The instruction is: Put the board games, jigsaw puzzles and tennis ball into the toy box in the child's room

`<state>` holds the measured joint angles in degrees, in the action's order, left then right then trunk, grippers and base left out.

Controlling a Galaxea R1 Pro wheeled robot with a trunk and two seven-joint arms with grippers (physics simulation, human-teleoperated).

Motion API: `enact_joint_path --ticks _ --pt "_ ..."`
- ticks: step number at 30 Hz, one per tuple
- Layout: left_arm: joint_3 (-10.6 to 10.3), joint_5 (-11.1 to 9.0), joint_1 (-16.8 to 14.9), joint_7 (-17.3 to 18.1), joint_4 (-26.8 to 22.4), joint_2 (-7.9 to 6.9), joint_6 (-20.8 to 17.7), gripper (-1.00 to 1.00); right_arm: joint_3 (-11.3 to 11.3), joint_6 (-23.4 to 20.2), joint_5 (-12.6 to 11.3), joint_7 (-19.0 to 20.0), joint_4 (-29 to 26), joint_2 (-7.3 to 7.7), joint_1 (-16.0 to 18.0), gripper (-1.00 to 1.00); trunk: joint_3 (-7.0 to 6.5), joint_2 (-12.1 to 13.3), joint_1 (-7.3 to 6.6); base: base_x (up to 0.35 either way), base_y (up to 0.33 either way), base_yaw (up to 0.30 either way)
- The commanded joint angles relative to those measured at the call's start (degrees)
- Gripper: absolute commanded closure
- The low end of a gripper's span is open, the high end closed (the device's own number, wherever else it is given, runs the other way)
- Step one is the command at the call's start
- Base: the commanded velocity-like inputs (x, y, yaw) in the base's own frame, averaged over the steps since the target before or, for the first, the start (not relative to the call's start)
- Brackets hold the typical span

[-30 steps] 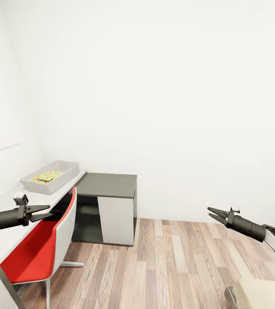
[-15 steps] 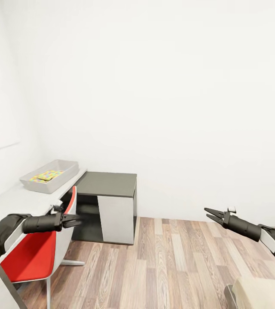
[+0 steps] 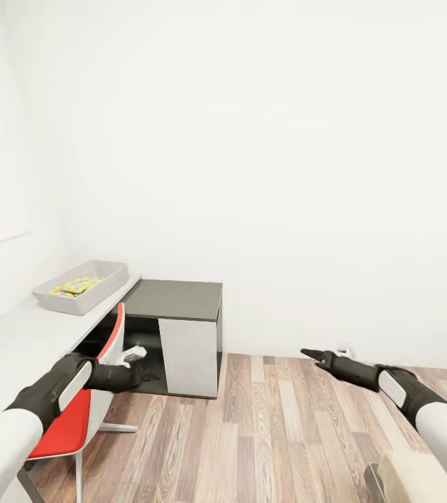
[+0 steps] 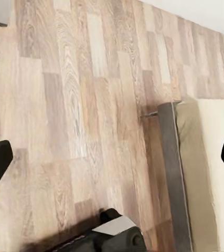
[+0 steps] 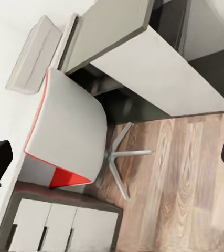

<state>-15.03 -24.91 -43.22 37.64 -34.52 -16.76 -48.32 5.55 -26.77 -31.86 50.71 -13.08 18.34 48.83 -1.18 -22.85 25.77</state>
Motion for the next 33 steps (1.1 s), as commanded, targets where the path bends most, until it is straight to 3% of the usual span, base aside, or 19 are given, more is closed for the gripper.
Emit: enact_joint_path --ticks 1,4,5,7,10,12,15,21,24,28,33 --pt "-0.2 -0.3 0.0 -1.8 0.9 0.31 0.1 -1.00 0.4 -0.4 -0.6 -2.9 0.0 -1.35 0.0 -1.00 0.02 -0.1 0.02 0.000 0.000 0.000" --pt "-0.3 -0.3 0.0 -9.8 7.2 1.55 4.5 -1.00 0.4 -0.5 -0.5 -17.8 -0.1 -7.49 0.0 -1.00 0.02 -0.1 0.02 0.000 0.000 0.000" --pt "-0.3 -0.4 0.0 -11.2 8.7 1.69 5.7 -1.00 0.5 -0.5 -0.4 -20.7 -0.1 -8.65 0.0 -1.00 0.02 -0.1 0.02 0.000 0.000 0.000" --pt "-0.4 -0.4 0.0 -15.8 15.7 2.02 11.0 -1.00 0.6 -0.3 -0.4 -31.1 -0.1 -12.58 0.0 -1.00 0.02 -0.1 0.02 0.000 0.000 0.000" --pt "-0.4 -0.3 0.3 -19.0 24.0 2.31 16.6 -1.00 0.5 -0.2 -0.5 -38.5 0.1 -15.13 0.0 -1.00 0.02 -0.1 0.02 0.000 0.000 0.000" --pt "-0.5 -0.3 1.0 -19.8 27.7 2.53 19.6 -1.00 0.5 -0.2 -0.6 -40.5 0.7 -16.00 -0.1 -1.00 0.02 -0.1 0.02 0.000 0.000 0.000" --pt "-0.5 -0.2 4.3 -20.6 31.1 2.72 24.8 -1.00 0.6 -0.2 -0.3 -42.0 2.3 -17.31 -3.5 -1.00 0.02 -0.1 0.02 0.000 0.000 0.000" --pt "-0.5 0.0 14.0 -25.3 32.9 2.85 34.8 -1.00 1.2 0.7 1.1 -44.3 3.5 -17.70 -14.9 -1.00 0.02 -0.1 0.02 0.000 0.000 0.000" --pt "-0.6 -0.1 20.1 -31.0 33.2 3.06 41.3 -1.00 2.3 8.4 5.1 -47.9 3.9 -17.36 -21.1 -1.00 0.02 -0.1 0.02 0.000 0.000 0.000" --pt "-0.5 -0.1 26.3 -35.8 33.3 3.57 48.2 -1.00 2.6 16.8 8.3 -51.8 5.2 -17.32 -27.2 -1.00 0.02 -0.1 0.02 0.000 0.000 0.000" --pt "-0.5 -0.1 32.0 -37.8 33.6 4.00 52.7 -1.00 2.7 21.6 9.4 -53.5 6.3 -17.38 -33.2 -1.00 0.02 -0.1 0.02 0.000 0.000 0.000"
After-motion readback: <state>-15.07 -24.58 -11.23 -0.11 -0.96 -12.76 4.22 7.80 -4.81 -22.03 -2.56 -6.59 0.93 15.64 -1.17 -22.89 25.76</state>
